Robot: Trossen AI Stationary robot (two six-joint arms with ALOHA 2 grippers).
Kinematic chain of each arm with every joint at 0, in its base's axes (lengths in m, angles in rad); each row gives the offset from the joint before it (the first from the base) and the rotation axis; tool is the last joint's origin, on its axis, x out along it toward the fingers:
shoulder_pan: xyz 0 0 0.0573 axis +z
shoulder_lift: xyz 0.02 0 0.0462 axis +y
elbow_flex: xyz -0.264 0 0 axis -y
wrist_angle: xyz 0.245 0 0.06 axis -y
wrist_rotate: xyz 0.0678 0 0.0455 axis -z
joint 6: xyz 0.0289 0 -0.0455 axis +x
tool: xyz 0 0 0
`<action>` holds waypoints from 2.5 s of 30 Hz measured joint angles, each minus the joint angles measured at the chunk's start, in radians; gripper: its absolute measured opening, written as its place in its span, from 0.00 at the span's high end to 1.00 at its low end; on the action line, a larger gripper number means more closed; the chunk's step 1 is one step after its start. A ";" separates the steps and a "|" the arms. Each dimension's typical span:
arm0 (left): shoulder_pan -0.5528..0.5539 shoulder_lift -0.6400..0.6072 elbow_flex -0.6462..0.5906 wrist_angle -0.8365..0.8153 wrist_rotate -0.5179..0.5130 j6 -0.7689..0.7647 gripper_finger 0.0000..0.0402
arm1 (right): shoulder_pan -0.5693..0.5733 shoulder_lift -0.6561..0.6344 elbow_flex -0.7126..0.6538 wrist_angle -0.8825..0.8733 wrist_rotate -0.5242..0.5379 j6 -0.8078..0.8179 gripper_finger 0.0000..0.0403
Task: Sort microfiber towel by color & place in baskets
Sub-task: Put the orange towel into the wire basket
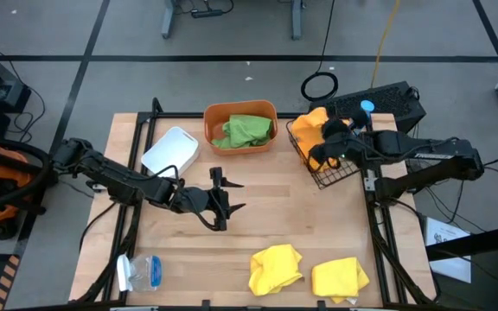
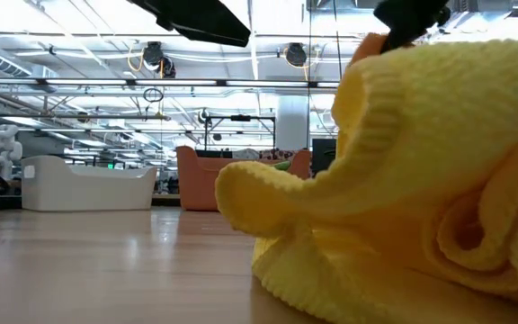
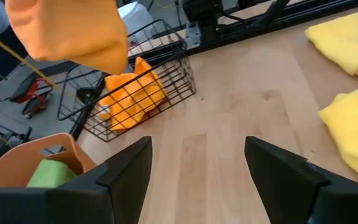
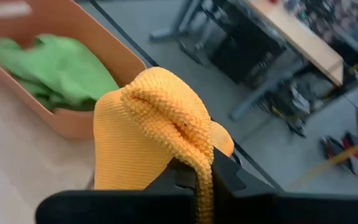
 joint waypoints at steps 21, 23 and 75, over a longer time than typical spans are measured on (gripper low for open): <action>0.000 0.000 0.000 0.003 0.130 -0.003 0.35 | -0.167 0.000 -0.212 -0.072 -0.280 0.132 1.00; 0.000 0.006 0.000 0.008 0.130 -0.003 0.35 | -0.186 0.000 -0.223 -0.061 -0.314 0.132 1.00; -0.003 0.065 0.000 0.037 0.130 0.002 0.35 | -0.537 0.000 -0.464 0.112 -0.681 0.120 0.76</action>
